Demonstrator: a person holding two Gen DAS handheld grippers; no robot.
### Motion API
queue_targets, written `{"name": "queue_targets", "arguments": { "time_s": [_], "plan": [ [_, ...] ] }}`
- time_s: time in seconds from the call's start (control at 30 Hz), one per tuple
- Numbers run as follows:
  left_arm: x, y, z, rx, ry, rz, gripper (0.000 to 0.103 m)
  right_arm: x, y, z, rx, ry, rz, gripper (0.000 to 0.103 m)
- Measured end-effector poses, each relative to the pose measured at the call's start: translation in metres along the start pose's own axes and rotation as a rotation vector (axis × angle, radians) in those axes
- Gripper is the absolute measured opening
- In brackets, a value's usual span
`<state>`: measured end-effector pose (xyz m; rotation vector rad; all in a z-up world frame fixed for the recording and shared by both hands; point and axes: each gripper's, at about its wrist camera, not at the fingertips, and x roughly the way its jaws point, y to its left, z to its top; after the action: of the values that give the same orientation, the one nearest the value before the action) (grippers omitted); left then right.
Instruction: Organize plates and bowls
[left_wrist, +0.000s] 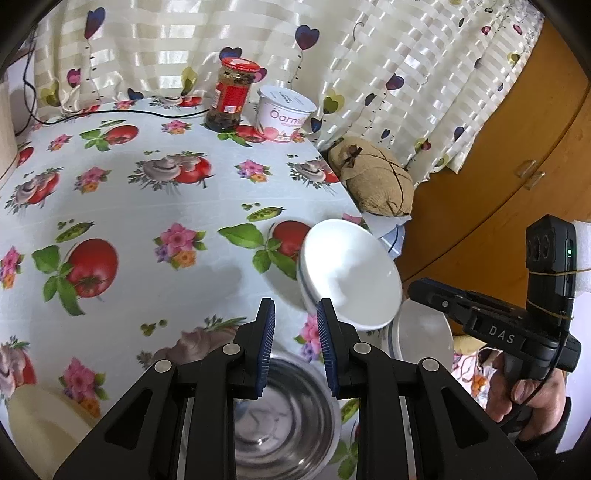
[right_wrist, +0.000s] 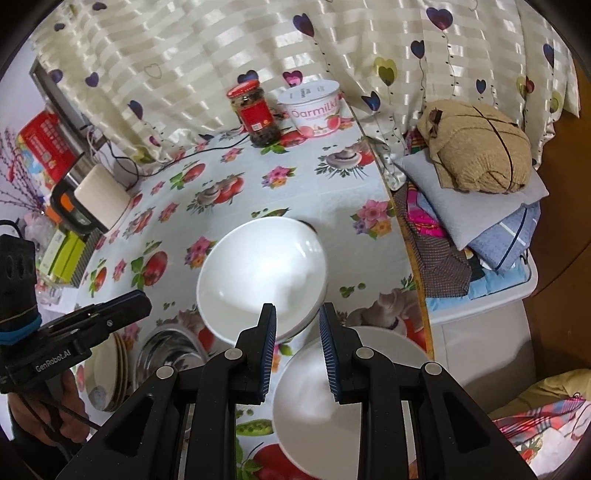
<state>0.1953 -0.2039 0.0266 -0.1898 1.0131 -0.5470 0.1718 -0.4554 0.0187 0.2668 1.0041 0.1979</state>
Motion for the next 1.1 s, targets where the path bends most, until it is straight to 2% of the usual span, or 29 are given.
{"name": "queue_targets", "arguments": {
  "time_s": [0.37, 0.9, 1.1],
  "plan": [
    [0.027, -0.007, 0.014, -0.011, 0.025, -0.019, 0.025, 0.021, -0.014, 0.013, 0.022, 0.018, -0.015, 0.024],
    [0.051, -0.007, 0.013, -0.045, 0.072, -0.043, 0.025, 0.042, -0.019, 0.013, 0.032, 0.051, -0.014, 0.023],
    [0.053, -0.009, 0.01, -0.041, 0.079, -0.048, 0.025, 0.044, -0.016, 0.013, 0.024, 0.05, -0.008, 0.017]
  ]
}}
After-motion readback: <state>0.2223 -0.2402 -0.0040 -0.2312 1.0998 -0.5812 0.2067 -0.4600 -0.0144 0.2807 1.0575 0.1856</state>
